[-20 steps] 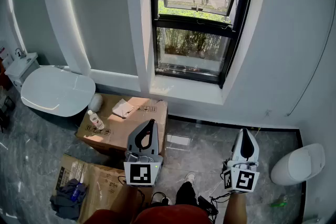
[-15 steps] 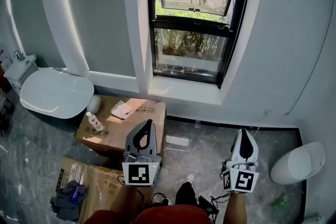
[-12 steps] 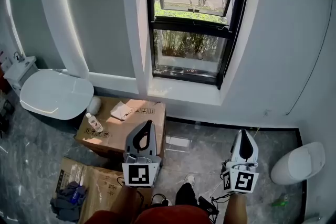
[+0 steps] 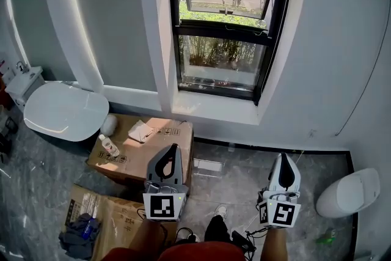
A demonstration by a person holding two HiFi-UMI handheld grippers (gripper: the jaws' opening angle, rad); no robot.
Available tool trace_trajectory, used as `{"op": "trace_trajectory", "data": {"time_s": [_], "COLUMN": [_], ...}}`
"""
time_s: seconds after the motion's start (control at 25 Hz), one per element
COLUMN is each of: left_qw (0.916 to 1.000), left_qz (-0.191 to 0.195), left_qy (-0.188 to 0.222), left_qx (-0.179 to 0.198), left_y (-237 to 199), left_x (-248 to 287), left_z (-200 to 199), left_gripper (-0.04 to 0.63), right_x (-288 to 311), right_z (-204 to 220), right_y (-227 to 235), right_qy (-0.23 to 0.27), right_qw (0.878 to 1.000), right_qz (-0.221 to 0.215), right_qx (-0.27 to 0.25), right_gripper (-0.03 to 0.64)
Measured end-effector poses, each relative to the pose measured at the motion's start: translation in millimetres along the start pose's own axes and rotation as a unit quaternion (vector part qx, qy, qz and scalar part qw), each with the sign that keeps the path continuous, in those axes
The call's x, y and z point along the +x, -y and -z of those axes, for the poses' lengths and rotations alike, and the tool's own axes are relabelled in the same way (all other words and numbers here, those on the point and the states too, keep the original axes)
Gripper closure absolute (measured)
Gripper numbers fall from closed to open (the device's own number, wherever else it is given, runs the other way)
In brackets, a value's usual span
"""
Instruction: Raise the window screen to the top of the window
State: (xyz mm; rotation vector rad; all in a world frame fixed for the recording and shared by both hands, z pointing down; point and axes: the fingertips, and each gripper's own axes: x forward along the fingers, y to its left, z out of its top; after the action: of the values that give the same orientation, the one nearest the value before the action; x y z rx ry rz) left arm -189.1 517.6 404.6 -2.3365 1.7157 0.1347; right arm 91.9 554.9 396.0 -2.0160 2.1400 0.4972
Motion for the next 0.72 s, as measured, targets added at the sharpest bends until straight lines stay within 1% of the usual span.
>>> {"op": "trace_trajectory", "data": {"time_s": [0.16, 0.32, 0.72], "left_qw": [0.9999, 1.0, 0.9999], "left_qz": [0.004, 0.006, 0.0], "left_qy": [-0.011, -0.007, -0.014], "left_qx": [0.0, 0.002, -0.003], "left_y": [2, 3, 2], "left_x": [14, 31, 93], "left_z": [8, 9, 18], "left_gripper": [0.591, 0.591, 0.591], "right_x": [11, 26, 86], "right_z": [9, 18, 39], "right_y": [5, 10, 31], "right_qy": [-0.004, -0.009, -0.01], "right_qw": [1.0, 1.0, 1.0], "right_qz": [0.003, 0.002, -0.005], "right_qx": [0.001, -0.001, -0.014], "right_gripper": [0.607, 0.607, 0.607]}}
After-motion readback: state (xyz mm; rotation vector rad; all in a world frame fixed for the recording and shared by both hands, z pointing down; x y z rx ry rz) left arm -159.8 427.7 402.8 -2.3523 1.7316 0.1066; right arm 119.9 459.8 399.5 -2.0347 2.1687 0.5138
